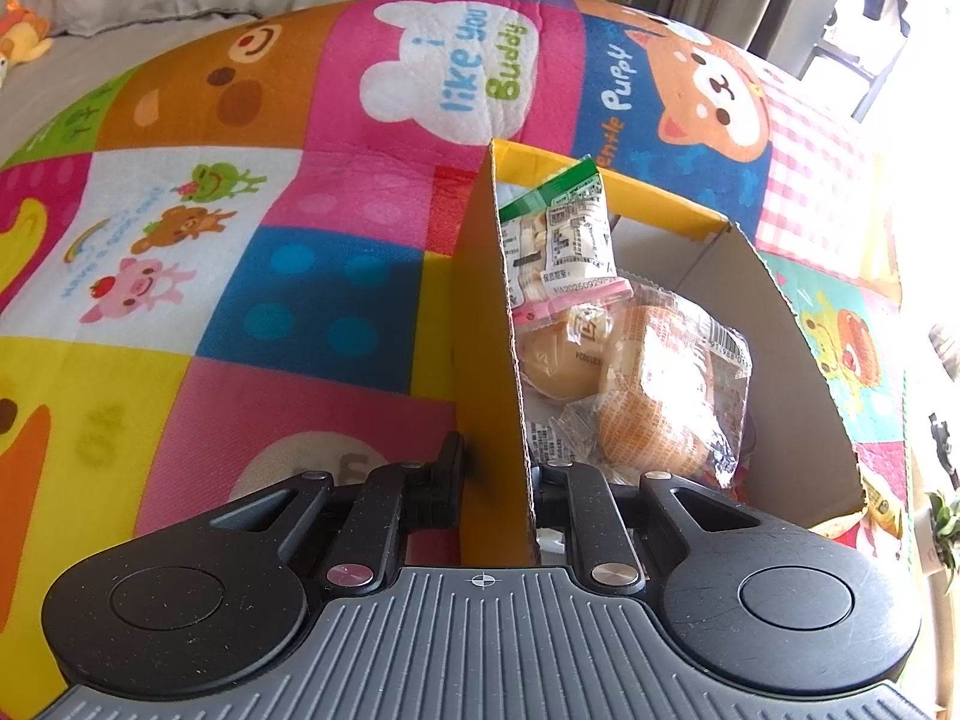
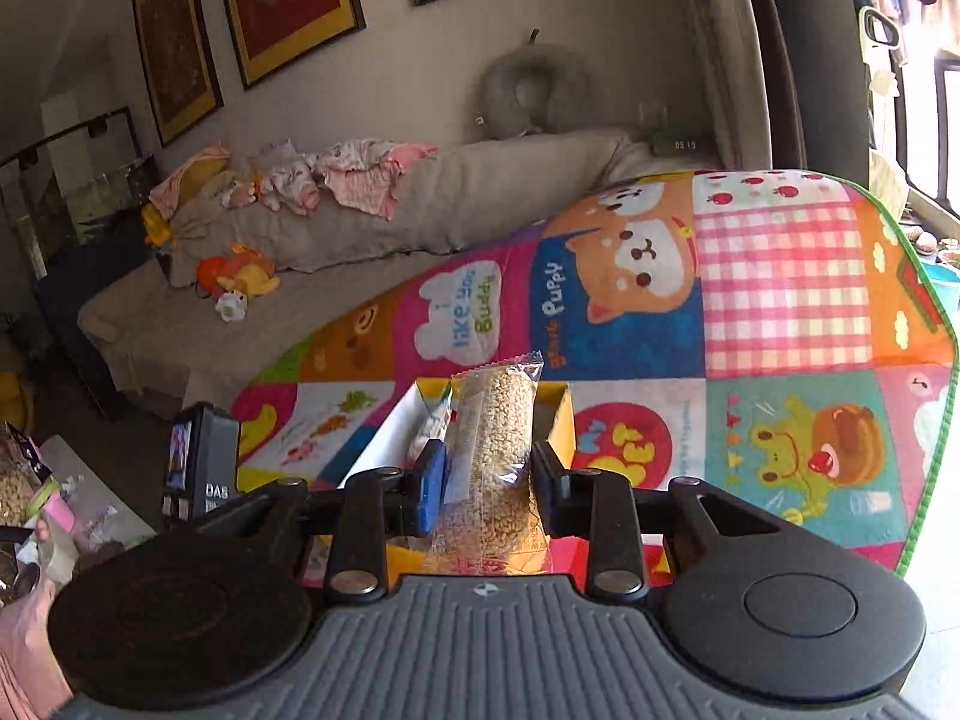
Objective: Organize objects
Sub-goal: 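Carry the rice-cracker stick into the yellow box and open the right gripper, then reach the right gripper to the yellow snack bar and grasp it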
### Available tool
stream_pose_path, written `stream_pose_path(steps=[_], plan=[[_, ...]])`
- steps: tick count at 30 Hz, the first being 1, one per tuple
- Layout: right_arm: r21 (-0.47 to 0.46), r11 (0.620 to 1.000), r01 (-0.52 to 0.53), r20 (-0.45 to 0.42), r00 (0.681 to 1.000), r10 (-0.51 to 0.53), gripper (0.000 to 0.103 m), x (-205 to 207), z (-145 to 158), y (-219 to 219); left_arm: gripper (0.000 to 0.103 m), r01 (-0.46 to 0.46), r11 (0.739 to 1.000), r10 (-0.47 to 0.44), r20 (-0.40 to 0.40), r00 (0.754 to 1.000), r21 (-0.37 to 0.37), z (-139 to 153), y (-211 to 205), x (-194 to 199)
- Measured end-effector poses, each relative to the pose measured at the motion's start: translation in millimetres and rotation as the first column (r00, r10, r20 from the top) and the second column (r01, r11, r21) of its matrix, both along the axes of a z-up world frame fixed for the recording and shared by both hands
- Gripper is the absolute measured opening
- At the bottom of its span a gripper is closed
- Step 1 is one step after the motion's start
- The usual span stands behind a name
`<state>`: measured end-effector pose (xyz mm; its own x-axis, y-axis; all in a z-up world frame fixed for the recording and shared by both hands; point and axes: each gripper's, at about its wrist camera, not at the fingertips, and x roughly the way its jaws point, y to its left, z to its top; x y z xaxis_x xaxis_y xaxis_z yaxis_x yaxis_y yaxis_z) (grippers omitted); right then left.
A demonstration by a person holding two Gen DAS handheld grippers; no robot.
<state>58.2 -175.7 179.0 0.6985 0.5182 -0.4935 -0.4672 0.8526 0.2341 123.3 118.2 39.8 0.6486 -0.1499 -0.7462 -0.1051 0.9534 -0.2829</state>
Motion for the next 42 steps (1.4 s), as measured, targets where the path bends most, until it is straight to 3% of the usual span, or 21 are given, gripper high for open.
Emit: stream_pose_path(steps=[6,10,16,20,24,28,31,37,39,42], plan=[[0.062,0.997,0.051,0.012,0.999,-0.052,0.033,39.9,-0.8,31.3,0.017,0.0,1.0,0.0,-0.001,1.0,-0.005,-0.3,0.7,-0.3],[0.06,0.998,0.033,-0.045,0.999,-0.031,0.036,56.9,-19.2,43.8,0.018,0.002,1.0,-0.002,-0.001,1.0,-0.01,-0.3,1.4,-0.6],[0.0,0.992,0.126,-0.074,0.989,-0.125,0.047,62.3,-46.1,8.7,0.018,0.003,1.0,-0.003,0.001,1.0,-0.009,-0.4,0.9,0.1],[-0.071,0.962,0.263,-0.122,0.955,-0.27,0.049,70.2,-75.2,-44.8,0.018,0.001,1.0,-0.001,0.0,1.0,-0.004,-0.2,-0.3,0.2],[-0.13,0.917,0.377,-0.183,0.9,-0.396,0.049,80.1,-106.0,-94.7,0.017,-0.001,1.0,0.001,-0.001,1.0,0.001,0.2,-1.5,0.2],[-0.14,0.888,0.437,-0.257,0.85,-0.459,0.049,85.9,-134.3,-127.3,0.017,-0.002,1.0,0.002,-0.006,1.0,0.008,0.9,-2.5,0.3],[-0.128,0.895,0.428,-0.321,0.836,-0.446,0.049,85.5,-152.6,-132.9,0.017,-0.001,1.0,0.001,-0.008,1.0,0.013,1.4,-3.3,0.6],[-0.027,0.974,0.224,-0.436,0.874,-0.213,0.051,62.2,-163.1,-95.7,0.017,-0.001,1.0,0.001,-0.009,1.0,0.015,1.6,-3.6,0.9],[-0.054,0.987,0.152,-0.395,0.904,-0.161,0.051,50.0,-154.8,-77.5,0.017,-0.001,1.0,0.001,-0.009,1.0,0.015,1.6,-3.6,1.0],[-0.172,0.98,0.099,-0.265,0.954,-0.143,0.051,35.8,-140.3,-52.3,0.017,-0.001,1.0,0.001,-0.009,1.0,0.015,1.6,-3.6,1.0]])
